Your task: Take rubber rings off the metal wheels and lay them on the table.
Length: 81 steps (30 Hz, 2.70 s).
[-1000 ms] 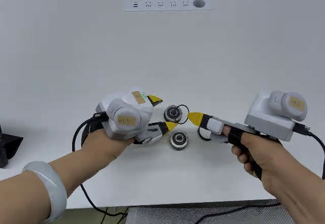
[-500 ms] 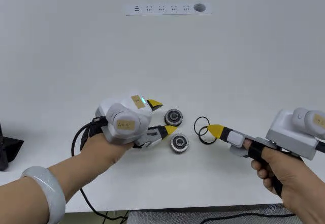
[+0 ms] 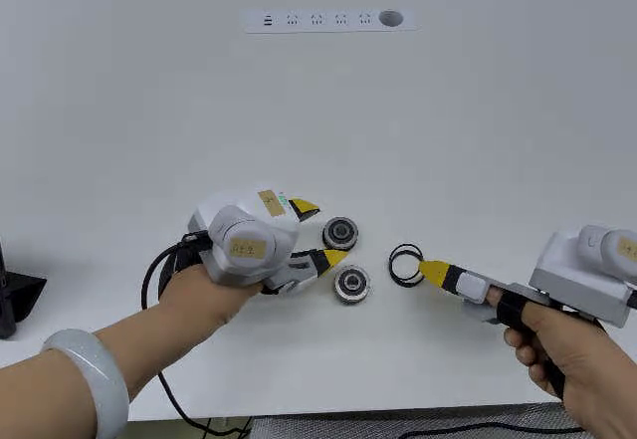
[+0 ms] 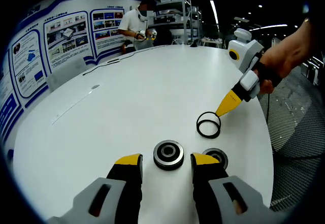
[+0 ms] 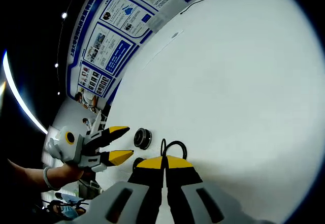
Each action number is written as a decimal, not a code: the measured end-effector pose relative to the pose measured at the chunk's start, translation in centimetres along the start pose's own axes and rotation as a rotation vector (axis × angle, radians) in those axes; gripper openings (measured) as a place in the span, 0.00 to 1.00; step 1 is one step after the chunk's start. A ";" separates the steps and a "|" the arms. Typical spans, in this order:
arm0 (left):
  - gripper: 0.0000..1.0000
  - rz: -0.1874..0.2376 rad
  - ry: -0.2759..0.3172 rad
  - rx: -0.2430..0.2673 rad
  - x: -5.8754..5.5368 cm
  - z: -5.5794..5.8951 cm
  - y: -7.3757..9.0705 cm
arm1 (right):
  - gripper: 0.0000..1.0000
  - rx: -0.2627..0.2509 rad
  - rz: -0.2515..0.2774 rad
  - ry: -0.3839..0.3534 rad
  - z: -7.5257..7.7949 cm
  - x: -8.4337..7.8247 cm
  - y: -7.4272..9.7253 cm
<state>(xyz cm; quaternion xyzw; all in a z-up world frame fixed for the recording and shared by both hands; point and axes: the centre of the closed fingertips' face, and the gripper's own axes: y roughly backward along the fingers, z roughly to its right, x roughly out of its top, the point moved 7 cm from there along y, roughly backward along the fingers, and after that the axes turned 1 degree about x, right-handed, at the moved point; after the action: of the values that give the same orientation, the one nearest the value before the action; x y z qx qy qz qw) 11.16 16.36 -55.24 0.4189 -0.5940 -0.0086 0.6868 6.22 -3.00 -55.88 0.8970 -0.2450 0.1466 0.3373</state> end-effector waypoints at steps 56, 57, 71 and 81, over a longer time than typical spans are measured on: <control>0.16 -0.033 -0.008 -0.025 0.7 0.3 -1.6 | 0.09 0.088 -0.053 0.125 -4.8 1.8 -5.6; 0.16 -0.033 -0.010 -0.024 0.8 0.2 -1.6 | 0.09 0.087 -0.052 0.126 -4.8 1.8 -5.6; 0.14 -0.041 -0.008 -0.034 0.6 0.3 -1.6 | 0.10 0.079 -0.065 0.103 -4.3 1.6 -6.4; 0.14 -0.045 -0.012 -0.033 0.6 0.3 -1.6 | 0.12 0.070 -0.077 0.073 -4.0 1.3 -7.0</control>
<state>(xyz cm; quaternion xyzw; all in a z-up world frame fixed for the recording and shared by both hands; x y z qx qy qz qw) 11.87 14.86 -55.69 0.4207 -0.5883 -0.0363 0.6896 10.71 3.81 -56.16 0.9112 -0.1924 0.1746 0.3196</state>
